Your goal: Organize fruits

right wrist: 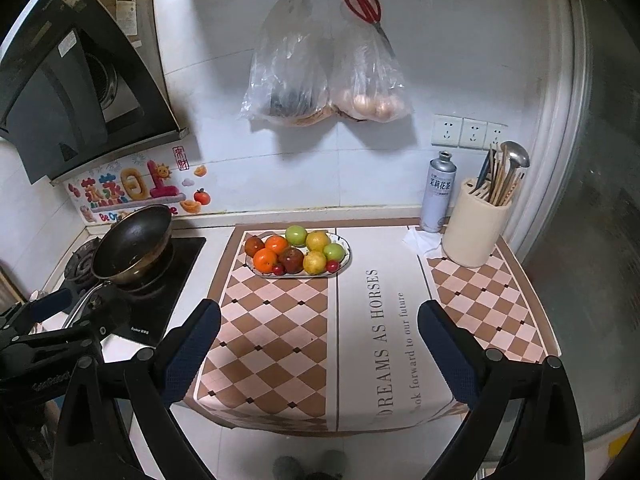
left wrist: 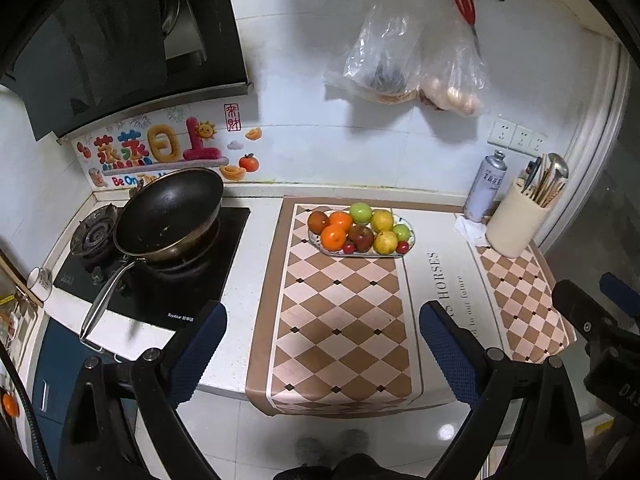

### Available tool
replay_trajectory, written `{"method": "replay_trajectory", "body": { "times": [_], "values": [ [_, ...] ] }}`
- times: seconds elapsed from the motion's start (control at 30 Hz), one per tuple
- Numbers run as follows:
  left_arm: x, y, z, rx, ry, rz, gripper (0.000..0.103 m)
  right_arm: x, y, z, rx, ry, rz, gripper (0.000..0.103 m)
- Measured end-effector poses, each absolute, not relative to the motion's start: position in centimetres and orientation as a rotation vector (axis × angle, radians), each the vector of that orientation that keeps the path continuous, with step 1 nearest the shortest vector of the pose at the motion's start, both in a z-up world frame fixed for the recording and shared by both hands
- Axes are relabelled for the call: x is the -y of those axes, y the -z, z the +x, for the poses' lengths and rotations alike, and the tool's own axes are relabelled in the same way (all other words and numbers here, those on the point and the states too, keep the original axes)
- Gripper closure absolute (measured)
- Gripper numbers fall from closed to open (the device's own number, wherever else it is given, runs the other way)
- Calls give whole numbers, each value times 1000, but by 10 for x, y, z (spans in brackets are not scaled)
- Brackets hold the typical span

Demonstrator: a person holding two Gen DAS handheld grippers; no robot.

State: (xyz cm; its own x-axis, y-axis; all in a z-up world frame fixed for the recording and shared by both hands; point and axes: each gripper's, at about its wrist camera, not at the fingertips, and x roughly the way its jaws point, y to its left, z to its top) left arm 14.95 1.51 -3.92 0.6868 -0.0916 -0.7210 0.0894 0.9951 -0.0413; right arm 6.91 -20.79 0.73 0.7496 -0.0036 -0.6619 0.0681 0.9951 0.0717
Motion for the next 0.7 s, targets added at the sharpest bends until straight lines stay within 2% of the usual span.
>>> {"method": "replay_trajectory", "body": {
  "times": [0.7],
  "values": [
    [18, 72, 253, -857, -3, 63, 4, 241, 44, 200, -789, 72, 91, 2]
  ]
}}
